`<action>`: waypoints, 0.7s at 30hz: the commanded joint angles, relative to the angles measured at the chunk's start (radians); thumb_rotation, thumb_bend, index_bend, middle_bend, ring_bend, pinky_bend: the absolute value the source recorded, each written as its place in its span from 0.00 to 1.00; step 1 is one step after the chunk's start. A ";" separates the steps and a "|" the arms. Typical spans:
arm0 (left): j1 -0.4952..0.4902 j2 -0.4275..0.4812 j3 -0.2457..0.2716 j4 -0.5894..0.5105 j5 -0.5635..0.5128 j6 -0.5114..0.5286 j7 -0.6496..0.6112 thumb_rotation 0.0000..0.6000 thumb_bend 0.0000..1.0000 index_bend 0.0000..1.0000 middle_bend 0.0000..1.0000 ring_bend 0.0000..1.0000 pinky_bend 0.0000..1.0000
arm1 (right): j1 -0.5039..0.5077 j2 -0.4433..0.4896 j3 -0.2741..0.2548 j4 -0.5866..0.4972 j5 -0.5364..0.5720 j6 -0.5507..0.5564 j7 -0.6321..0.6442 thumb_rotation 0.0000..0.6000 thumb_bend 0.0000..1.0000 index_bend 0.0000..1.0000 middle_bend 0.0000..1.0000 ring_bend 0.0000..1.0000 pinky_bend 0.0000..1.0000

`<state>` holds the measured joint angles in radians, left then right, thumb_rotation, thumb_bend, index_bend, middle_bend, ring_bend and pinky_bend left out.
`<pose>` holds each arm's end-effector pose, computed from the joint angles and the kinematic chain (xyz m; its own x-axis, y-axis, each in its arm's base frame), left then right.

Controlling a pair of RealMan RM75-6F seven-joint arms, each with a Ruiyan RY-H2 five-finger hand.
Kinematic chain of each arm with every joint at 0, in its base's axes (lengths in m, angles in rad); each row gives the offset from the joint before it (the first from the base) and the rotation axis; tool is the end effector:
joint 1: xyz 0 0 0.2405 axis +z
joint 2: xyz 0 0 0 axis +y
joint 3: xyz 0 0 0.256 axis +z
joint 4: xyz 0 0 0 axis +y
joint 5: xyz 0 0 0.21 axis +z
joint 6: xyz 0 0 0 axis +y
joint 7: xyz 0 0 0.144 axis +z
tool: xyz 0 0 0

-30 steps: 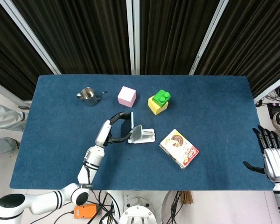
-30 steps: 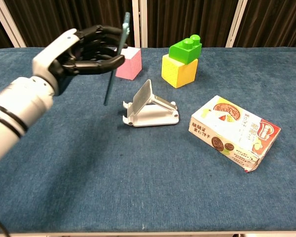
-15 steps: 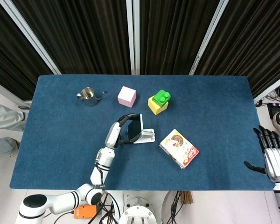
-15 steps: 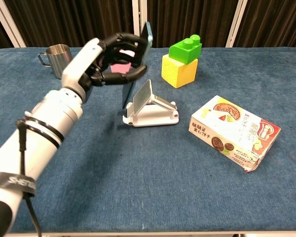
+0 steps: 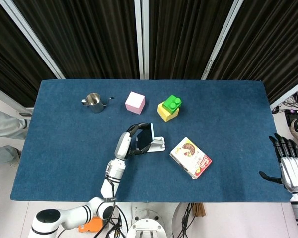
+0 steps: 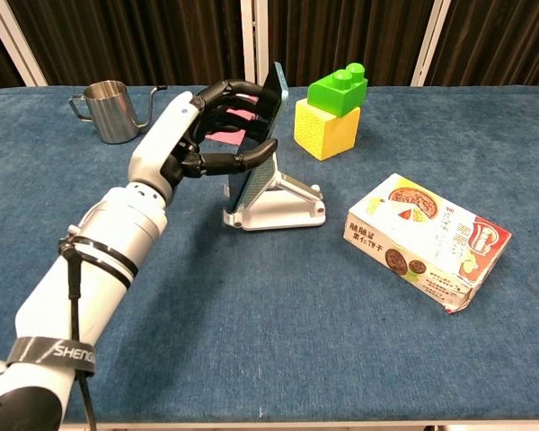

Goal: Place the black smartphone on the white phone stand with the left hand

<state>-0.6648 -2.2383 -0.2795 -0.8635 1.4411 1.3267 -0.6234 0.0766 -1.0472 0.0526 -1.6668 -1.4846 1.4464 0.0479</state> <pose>-0.0902 0.3010 -0.1265 -0.5459 0.2258 0.8068 0.7610 -0.2691 0.5903 -0.3107 -0.1784 0.1730 0.3645 -0.0398 0.9304 -0.9308 0.0131 0.3652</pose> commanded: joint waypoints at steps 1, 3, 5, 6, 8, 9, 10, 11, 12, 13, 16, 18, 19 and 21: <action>-0.002 -0.009 -0.003 0.014 -0.003 0.000 -0.004 1.00 0.27 0.42 0.47 0.29 0.19 | 0.000 -0.001 0.000 0.001 0.001 -0.001 0.001 1.00 0.19 0.00 0.01 0.00 0.03; -0.004 -0.013 -0.004 0.023 -0.004 -0.001 -0.006 1.00 0.26 0.41 0.46 0.28 0.18 | 0.000 -0.001 0.001 0.002 0.002 -0.001 0.003 1.00 0.19 0.00 0.01 0.00 0.03; -0.004 -0.014 -0.002 0.031 -0.002 0.000 -0.005 1.00 0.23 0.39 0.44 0.28 0.18 | -0.001 -0.001 0.001 0.003 0.002 -0.001 0.004 1.00 0.18 0.00 0.01 0.00 0.03; -0.004 -0.015 -0.001 0.034 -0.001 0.000 -0.004 1.00 0.21 0.37 0.43 0.27 0.17 | -0.001 -0.001 0.001 0.003 0.001 0.000 0.005 1.00 0.18 0.00 0.01 0.00 0.03; -0.005 -0.017 -0.001 0.037 -0.002 -0.001 -0.004 1.00 0.19 0.35 0.41 0.25 0.16 | 0.000 -0.001 0.001 0.005 0.001 -0.002 0.008 1.00 0.19 0.00 0.01 0.00 0.03; -0.006 -0.017 -0.001 0.037 -0.003 -0.003 -0.005 1.00 0.18 0.34 0.41 0.25 0.15 | 0.000 -0.002 0.002 0.006 0.001 -0.002 0.008 1.00 0.19 0.00 0.01 0.00 0.03; -0.006 -0.017 -0.001 0.037 -0.003 -0.005 -0.005 1.00 0.17 0.33 0.40 0.24 0.15 | 0.000 -0.002 0.002 0.007 0.001 -0.002 0.009 1.00 0.19 0.00 0.01 0.00 0.03; -0.007 -0.017 0.001 0.038 -0.002 -0.005 -0.004 1.00 0.16 0.33 0.40 0.24 0.15 | 0.000 -0.003 0.001 0.008 0.001 -0.003 0.009 1.00 0.19 0.00 0.01 0.00 0.03; -0.007 -0.017 0.002 0.039 0.000 -0.004 -0.002 1.00 0.16 0.33 0.40 0.24 0.15 | 0.000 -0.003 0.001 0.008 0.001 -0.003 0.010 1.00 0.19 0.00 0.01 0.00 0.03; -0.007 -0.017 0.004 0.041 0.002 -0.003 -0.001 1.00 0.16 0.33 0.40 0.24 0.15 | 0.000 -0.003 0.001 0.008 0.001 -0.003 0.010 1.00 0.19 0.00 0.01 0.00 0.03; -0.008 -0.017 0.006 0.040 0.004 -0.001 -0.002 1.00 0.15 0.33 0.39 0.24 0.15 | 0.000 -0.004 0.002 0.009 0.002 -0.004 0.010 1.00 0.19 0.00 0.01 0.00 0.03; -0.008 -0.017 0.007 0.038 0.005 -0.001 0.000 1.00 0.15 0.33 0.39 0.24 0.15 | 0.000 -0.004 0.002 0.009 0.002 -0.004 0.009 1.00 0.19 0.00 0.01 0.00 0.03; -0.008 -0.016 0.008 0.037 0.005 -0.004 0.001 1.00 0.15 0.32 0.38 0.23 0.14 | 0.000 -0.005 0.002 0.010 0.002 -0.003 0.009 1.00 0.19 0.00 0.01 0.00 0.03; -0.008 -0.014 0.009 0.033 0.003 -0.010 0.002 1.00 0.14 0.28 0.35 0.20 0.13 | 0.000 -0.005 0.002 0.010 0.002 -0.004 0.009 1.00 0.19 0.00 0.01 0.00 0.03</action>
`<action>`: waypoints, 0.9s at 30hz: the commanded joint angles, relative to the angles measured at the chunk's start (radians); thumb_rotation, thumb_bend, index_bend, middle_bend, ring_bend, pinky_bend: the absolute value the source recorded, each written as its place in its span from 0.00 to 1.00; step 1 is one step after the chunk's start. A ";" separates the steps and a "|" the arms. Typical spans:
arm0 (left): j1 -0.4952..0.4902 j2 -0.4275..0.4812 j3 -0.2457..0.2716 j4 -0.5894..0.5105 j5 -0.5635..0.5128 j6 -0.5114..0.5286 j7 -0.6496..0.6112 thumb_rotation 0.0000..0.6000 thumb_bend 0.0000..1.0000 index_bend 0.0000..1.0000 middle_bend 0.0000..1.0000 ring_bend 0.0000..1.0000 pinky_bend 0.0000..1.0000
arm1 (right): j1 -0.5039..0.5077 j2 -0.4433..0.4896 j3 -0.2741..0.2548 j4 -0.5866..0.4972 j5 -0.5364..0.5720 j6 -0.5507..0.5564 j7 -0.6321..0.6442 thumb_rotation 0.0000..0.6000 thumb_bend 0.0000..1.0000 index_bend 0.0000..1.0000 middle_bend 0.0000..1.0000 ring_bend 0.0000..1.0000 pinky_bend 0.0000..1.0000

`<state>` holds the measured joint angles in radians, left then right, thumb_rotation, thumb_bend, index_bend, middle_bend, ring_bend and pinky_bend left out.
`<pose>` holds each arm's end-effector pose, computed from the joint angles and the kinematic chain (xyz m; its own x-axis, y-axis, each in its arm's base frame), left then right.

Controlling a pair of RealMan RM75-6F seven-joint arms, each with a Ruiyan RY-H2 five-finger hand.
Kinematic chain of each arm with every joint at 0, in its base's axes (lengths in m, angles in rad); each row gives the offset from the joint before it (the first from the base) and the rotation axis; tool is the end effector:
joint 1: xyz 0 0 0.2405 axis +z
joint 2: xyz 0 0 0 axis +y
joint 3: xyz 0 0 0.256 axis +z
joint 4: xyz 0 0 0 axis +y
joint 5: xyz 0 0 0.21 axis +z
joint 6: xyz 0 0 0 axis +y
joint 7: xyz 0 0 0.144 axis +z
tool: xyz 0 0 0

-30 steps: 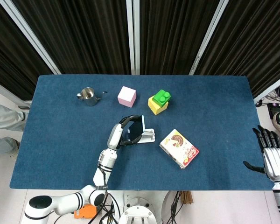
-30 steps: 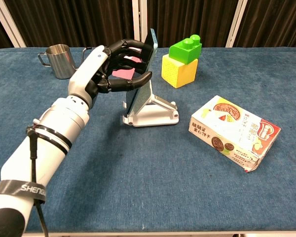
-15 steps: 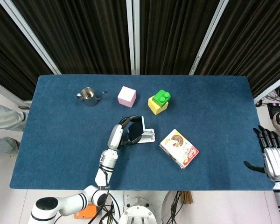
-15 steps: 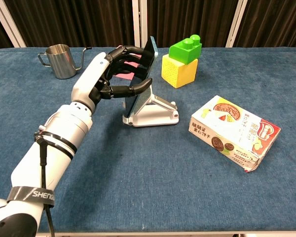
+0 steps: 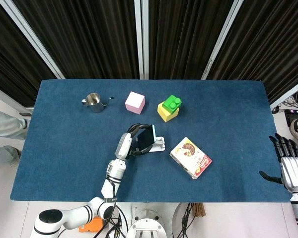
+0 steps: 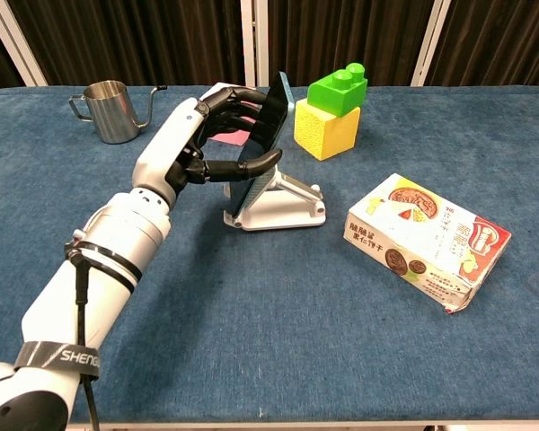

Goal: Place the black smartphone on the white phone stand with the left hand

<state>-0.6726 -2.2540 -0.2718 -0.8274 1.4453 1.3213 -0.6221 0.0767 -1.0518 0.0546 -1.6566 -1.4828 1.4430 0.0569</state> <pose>-0.0906 0.3006 -0.1315 -0.5223 0.2323 0.8205 0.7739 -0.2749 0.5705 -0.3127 -0.1790 0.1725 0.3608 -0.0405 0.9317 -0.9322 0.0157 0.3617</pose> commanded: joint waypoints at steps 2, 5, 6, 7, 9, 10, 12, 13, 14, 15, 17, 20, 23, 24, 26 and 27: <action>0.000 0.006 0.003 -0.011 -0.004 -0.014 0.004 1.00 0.13 0.21 0.30 0.16 0.11 | 0.000 0.000 0.000 0.000 0.001 -0.001 0.002 1.00 0.19 0.00 0.01 0.00 0.03; 0.000 0.014 0.005 -0.028 -0.009 -0.030 0.016 1.00 0.10 0.06 0.17 0.07 0.07 | 0.000 0.000 0.001 0.002 0.001 -0.002 0.003 1.00 0.19 0.00 0.01 0.00 0.03; 0.000 0.018 0.005 -0.035 -0.011 -0.035 0.020 1.00 0.09 0.02 0.13 0.03 0.06 | 0.000 0.000 0.001 0.002 0.001 -0.001 0.004 1.00 0.19 0.00 0.01 0.00 0.03; 0.000 0.022 0.006 -0.042 -0.012 -0.039 0.025 1.00 0.09 0.01 0.10 0.02 0.05 | 0.001 -0.001 0.001 0.002 0.001 -0.001 0.004 1.00 0.19 0.00 0.01 0.00 0.03; 0.002 0.035 0.007 -0.064 -0.016 -0.050 0.037 1.00 0.08 0.00 0.07 0.00 0.03 | 0.001 -0.001 0.002 0.003 0.000 -0.001 0.006 1.00 0.19 0.00 0.01 0.00 0.03; 0.003 0.042 0.008 -0.074 -0.016 -0.054 0.042 1.00 0.08 0.00 0.06 0.00 0.03 | 0.001 -0.001 0.002 0.004 0.000 -0.001 0.006 1.00 0.19 0.00 0.01 0.00 0.03; 0.008 0.064 0.012 -0.102 -0.017 -0.059 0.059 1.00 0.07 0.00 0.04 0.00 0.03 | 0.002 -0.002 0.004 0.005 0.000 -0.001 0.008 1.00 0.19 0.00 0.01 0.00 0.03; 0.012 0.076 0.012 -0.119 -0.019 -0.061 0.065 1.00 0.07 0.00 0.04 0.00 0.03 | 0.002 -0.002 0.004 0.006 0.000 0.000 0.009 1.00 0.19 0.00 0.01 0.00 0.03; 0.018 0.096 0.013 -0.143 -0.020 -0.061 0.074 1.00 0.07 0.00 0.03 0.00 0.03 | 0.003 -0.002 0.005 0.007 -0.001 0.000 0.011 1.00 0.19 0.00 0.01 0.00 0.03; 0.024 0.114 0.016 -0.163 -0.020 -0.062 0.083 1.00 0.06 0.00 0.03 0.00 0.03 | 0.003 -0.001 0.005 0.008 -0.002 0.000 0.013 1.00 0.19 0.00 0.01 0.00 0.03; 0.042 0.173 0.024 -0.206 -0.016 -0.053 0.120 1.00 0.06 0.00 0.03 0.00 0.02 | 0.003 0.000 0.007 0.010 -0.001 0.002 0.016 1.00 0.19 0.00 0.01 0.00 0.03; 0.074 0.284 0.041 -0.275 -0.020 -0.060 0.189 1.00 0.06 0.00 0.04 0.00 0.02 | 0.003 0.003 0.009 0.015 0.001 0.002 0.024 1.00 0.19 0.00 0.01 0.00 0.03; 0.115 0.421 0.052 -0.371 -0.055 -0.090 0.259 1.00 0.06 0.01 0.08 0.00 0.02 | 0.003 0.002 0.010 0.022 0.002 0.002 0.032 1.00 0.19 0.00 0.01 0.00 0.03; 0.128 0.460 0.057 -0.395 -0.066 -0.096 0.288 1.00 0.06 0.02 0.10 0.00 0.02 | 0.004 0.000 0.010 0.024 0.000 0.002 0.035 1.00 0.19 0.00 0.01 0.00 0.03; 0.157 0.551 0.075 -0.440 -0.089 -0.109 0.371 1.00 0.06 0.05 0.11 0.00 0.02 | 0.006 -0.004 0.009 0.032 -0.003 -0.001 0.043 1.00 0.19 0.00 0.01 0.00 0.03; 0.170 0.585 0.080 -0.454 -0.100 -0.107 0.411 1.00 0.06 0.07 0.12 0.00 0.02 | 0.006 -0.005 0.008 0.034 -0.003 -0.002 0.045 1.00 0.19 0.00 0.01 0.00 0.03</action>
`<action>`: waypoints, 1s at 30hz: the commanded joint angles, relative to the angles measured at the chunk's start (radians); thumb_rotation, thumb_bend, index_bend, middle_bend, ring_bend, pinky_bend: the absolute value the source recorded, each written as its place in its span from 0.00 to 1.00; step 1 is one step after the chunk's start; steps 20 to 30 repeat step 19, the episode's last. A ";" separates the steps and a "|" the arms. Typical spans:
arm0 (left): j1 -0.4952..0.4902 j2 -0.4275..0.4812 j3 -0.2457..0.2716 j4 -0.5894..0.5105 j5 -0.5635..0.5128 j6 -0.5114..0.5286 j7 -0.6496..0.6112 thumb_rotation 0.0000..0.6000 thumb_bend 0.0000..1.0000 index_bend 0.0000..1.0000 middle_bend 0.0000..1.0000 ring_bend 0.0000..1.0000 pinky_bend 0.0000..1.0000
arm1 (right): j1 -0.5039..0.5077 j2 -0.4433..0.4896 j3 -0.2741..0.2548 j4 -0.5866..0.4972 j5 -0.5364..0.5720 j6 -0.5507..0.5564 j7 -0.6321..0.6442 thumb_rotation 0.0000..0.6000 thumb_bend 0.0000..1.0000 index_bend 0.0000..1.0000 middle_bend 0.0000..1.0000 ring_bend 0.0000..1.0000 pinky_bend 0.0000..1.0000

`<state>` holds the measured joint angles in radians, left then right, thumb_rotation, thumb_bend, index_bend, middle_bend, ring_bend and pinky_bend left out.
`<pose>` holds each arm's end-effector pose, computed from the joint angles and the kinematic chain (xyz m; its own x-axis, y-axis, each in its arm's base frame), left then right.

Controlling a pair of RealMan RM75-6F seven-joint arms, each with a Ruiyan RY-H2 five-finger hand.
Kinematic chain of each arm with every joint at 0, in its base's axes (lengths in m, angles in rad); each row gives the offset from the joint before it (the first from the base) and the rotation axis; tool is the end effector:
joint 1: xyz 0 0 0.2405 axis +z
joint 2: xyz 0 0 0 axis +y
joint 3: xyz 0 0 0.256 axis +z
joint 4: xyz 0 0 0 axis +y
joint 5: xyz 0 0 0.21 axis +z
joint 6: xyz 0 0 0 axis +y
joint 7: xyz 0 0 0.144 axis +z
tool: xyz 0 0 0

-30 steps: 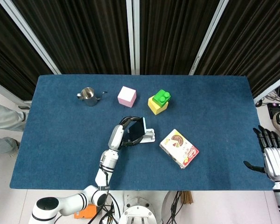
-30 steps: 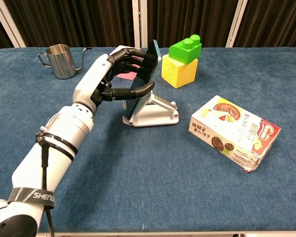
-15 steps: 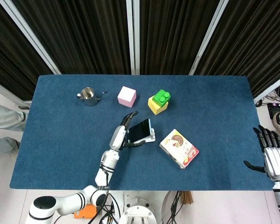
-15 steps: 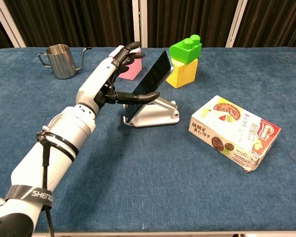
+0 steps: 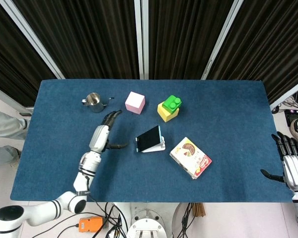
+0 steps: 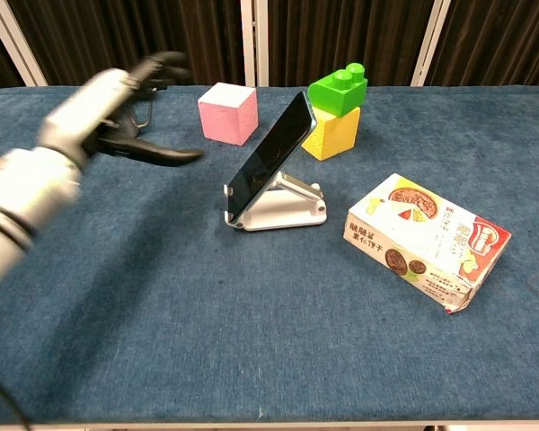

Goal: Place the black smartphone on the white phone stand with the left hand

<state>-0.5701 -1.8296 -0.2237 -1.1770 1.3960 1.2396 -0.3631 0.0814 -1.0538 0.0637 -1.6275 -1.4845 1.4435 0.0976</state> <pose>-0.1669 0.3225 -0.0421 -0.2331 0.1688 0.9577 0.9255 -0.2640 0.2717 -0.3164 -0.1829 0.1763 0.3478 -0.0267 0.9372 -0.9373 0.0120 0.3482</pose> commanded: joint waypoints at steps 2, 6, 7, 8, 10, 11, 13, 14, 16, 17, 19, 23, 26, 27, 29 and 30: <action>0.099 0.229 0.047 -0.130 -0.069 -0.011 0.236 1.00 0.07 0.10 0.12 0.00 0.02 | 0.004 -0.006 0.000 0.012 -0.002 -0.005 0.010 1.00 0.18 0.00 0.01 0.00 0.03; 0.163 0.337 0.077 -0.170 -0.099 0.026 0.347 1.00 0.08 0.11 0.12 0.01 0.02 | 0.008 -0.007 0.003 0.022 0.000 -0.010 0.021 1.00 0.19 0.00 0.01 0.00 0.03; 0.178 0.360 0.086 -0.180 -0.103 0.033 0.365 1.00 0.08 0.11 0.12 0.01 0.02 | 0.009 -0.007 0.003 0.023 0.000 -0.011 0.025 1.00 0.19 0.00 0.01 0.00 0.03; 0.200 0.388 0.098 -0.198 -0.110 0.045 0.382 1.00 0.09 0.11 0.12 0.01 0.02 | 0.011 -0.008 0.004 0.026 0.000 -0.013 0.030 1.00 0.19 0.00 0.01 0.00 0.03; 0.241 0.432 0.118 -0.232 -0.115 0.076 0.398 1.00 0.09 0.13 0.12 0.01 0.02 | 0.014 -0.011 0.006 0.033 -0.001 -0.016 0.038 1.00 0.19 0.00 0.01 0.00 0.03; 0.258 0.448 0.129 -0.241 -0.112 0.091 0.404 1.00 0.09 0.13 0.12 0.01 0.02 | 0.016 -0.012 0.007 0.037 -0.003 -0.017 0.041 1.00 0.19 0.00 0.01 0.00 0.03; 0.293 0.477 0.148 -0.259 -0.102 0.124 0.401 1.00 0.09 0.13 0.12 0.01 0.02 | 0.018 -0.016 0.007 0.043 -0.008 -0.015 0.048 1.00 0.19 0.00 0.01 0.00 0.03; 0.317 0.492 0.158 -0.269 -0.097 0.147 0.391 1.00 0.09 0.13 0.12 0.01 0.02 | 0.020 -0.018 0.007 0.046 -0.012 -0.014 0.050 1.00 0.19 0.00 0.01 0.00 0.03; 0.352 0.508 0.172 -0.276 -0.087 0.185 0.375 1.00 0.09 0.13 0.12 0.01 0.02 | 0.021 -0.021 0.006 0.047 -0.017 -0.013 0.049 1.00 0.18 0.00 0.01 0.00 0.03; 0.374 0.516 0.181 -0.278 -0.077 0.211 0.365 1.00 0.09 0.13 0.12 0.01 0.02 | 0.022 -0.022 0.005 0.046 -0.022 -0.012 0.047 1.00 0.19 0.00 0.01 0.00 0.03; 0.406 0.524 0.192 -0.278 -0.062 0.251 0.354 1.00 0.08 0.13 0.12 0.01 0.02 | 0.024 -0.024 0.004 0.042 -0.028 -0.009 0.041 1.00 0.19 0.00 0.01 0.00 0.03; 0.406 0.524 0.192 -0.278 -0.062 0.251 0.354 1.00 0.08 0.13 0.12 0.01 0.02 | 0.024 -0.024 0.004 0.042 -0.028 -0.009 0.041 1.00 0.19 0.00 0.01 0.00 0.03; 0.406 0.524 0.192 -0.278 -0.062 0.251 0.354 1.00 0.08 0.13 0.12 0.01 0.02 | 0.024 -0.024 0.004 0.042 -0.028 -0.009 0.041 1.00 0.19 0.00 0.01 0.00 0.03; 0.406 0.524 0.192 -0.278 -0.062 0.251 0.354 1.00 0.08 0.13 0.12 0.01 0.02 | 0.024 -0.024 0.004 0.042 -0.028 -0.009 0.041 1.00 0.19 0.00 0.01 0.00 0.03; 0.406 0.524 0.192 -0.278 -0.062 0.251 0.354 1.00 0.08 0.13 0.12 0.01 0.02 | 0.024 -0.024 0.004 0.042 -0.028 -0.009 0.041 1.00 0.19 0.00 0.01 0.00 0.03; 0.406 0.524 0.192 -0.278 -0.062 0.251 0.354 1.00 0.08 0.13 0.12 0.01 0.02 | 0.024 -0.024 0.004 0.042 -0.028 -0.009 0.041 1.00 0.19 0.00 0.01 0.00 0.03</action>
